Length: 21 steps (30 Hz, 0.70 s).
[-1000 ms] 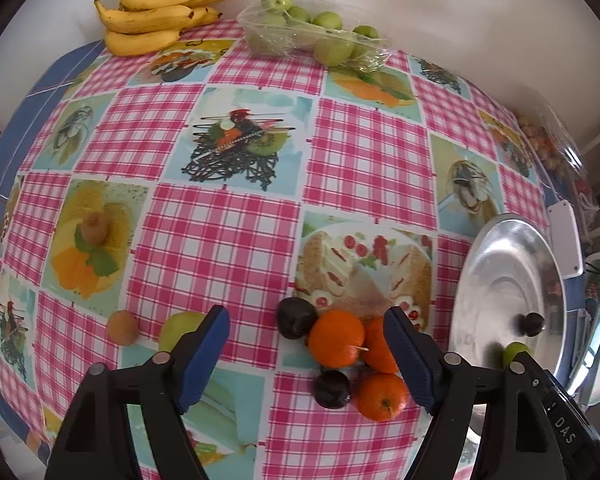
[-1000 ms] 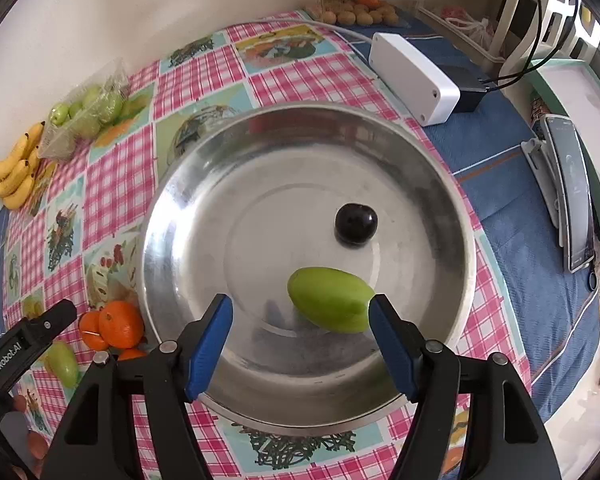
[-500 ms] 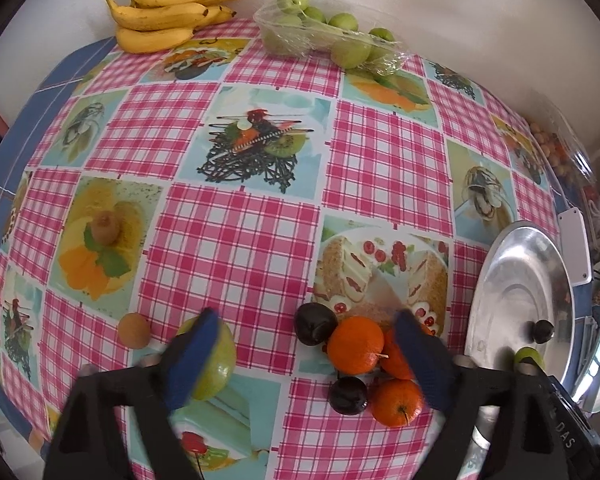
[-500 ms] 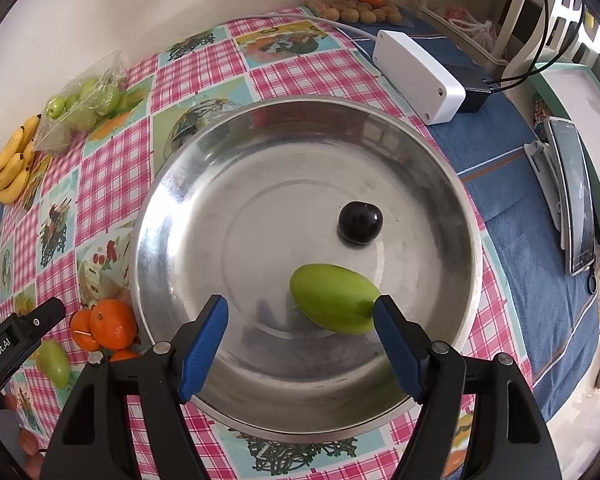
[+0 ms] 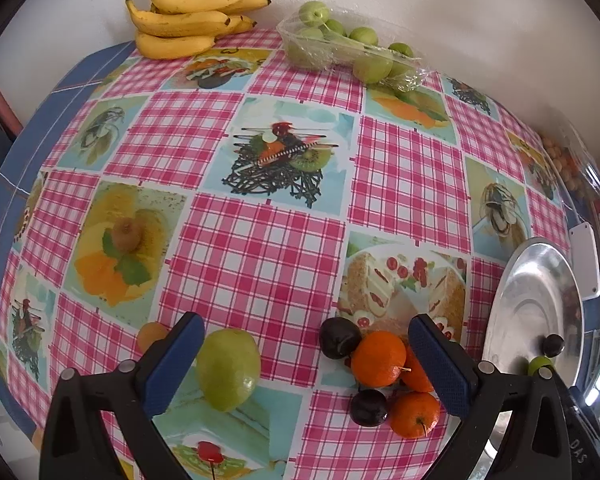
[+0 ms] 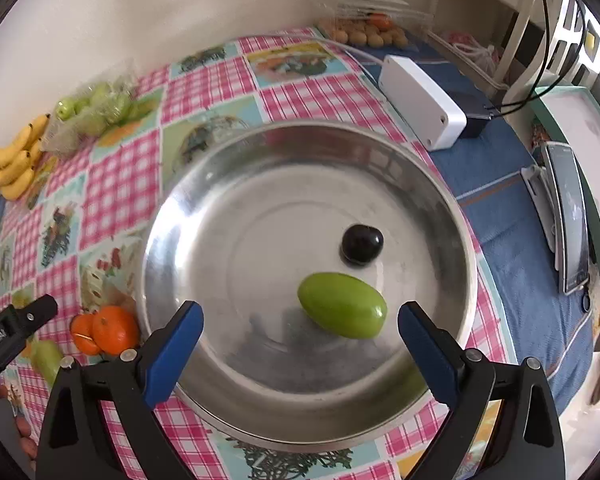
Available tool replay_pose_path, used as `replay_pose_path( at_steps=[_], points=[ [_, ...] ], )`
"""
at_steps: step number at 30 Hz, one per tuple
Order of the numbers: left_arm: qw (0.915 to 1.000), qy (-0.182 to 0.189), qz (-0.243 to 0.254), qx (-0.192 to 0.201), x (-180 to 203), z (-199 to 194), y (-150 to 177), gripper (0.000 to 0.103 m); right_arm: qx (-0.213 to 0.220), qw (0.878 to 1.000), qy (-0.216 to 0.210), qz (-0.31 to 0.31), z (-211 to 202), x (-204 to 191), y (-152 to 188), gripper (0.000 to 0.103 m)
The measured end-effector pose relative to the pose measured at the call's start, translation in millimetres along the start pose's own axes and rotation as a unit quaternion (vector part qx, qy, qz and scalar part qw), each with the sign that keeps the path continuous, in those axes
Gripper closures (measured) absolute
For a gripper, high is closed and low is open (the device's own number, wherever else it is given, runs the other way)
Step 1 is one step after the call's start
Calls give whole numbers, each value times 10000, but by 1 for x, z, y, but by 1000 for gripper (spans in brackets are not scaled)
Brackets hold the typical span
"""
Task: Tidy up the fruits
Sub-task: 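Withdraw both open tools from the plate back toward the fruit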
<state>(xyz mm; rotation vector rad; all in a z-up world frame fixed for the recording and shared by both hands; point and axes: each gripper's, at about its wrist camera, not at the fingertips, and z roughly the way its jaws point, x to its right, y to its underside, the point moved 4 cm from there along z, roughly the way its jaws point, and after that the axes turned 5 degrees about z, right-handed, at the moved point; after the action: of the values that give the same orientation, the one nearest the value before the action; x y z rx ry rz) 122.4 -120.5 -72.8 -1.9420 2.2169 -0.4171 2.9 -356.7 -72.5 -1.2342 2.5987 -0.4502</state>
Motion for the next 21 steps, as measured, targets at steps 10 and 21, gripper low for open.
replay_pose_path(
  at_steps=[10,21],
  points=[
    [9998,142,26,105,-1,-7,1,0,178,9991,-388,57,-8,-10,1,5],
    [9986,223,137,451,-8,-25,14,0,103,9965,-825,-44,-15,-34,14,5]
  ],
)
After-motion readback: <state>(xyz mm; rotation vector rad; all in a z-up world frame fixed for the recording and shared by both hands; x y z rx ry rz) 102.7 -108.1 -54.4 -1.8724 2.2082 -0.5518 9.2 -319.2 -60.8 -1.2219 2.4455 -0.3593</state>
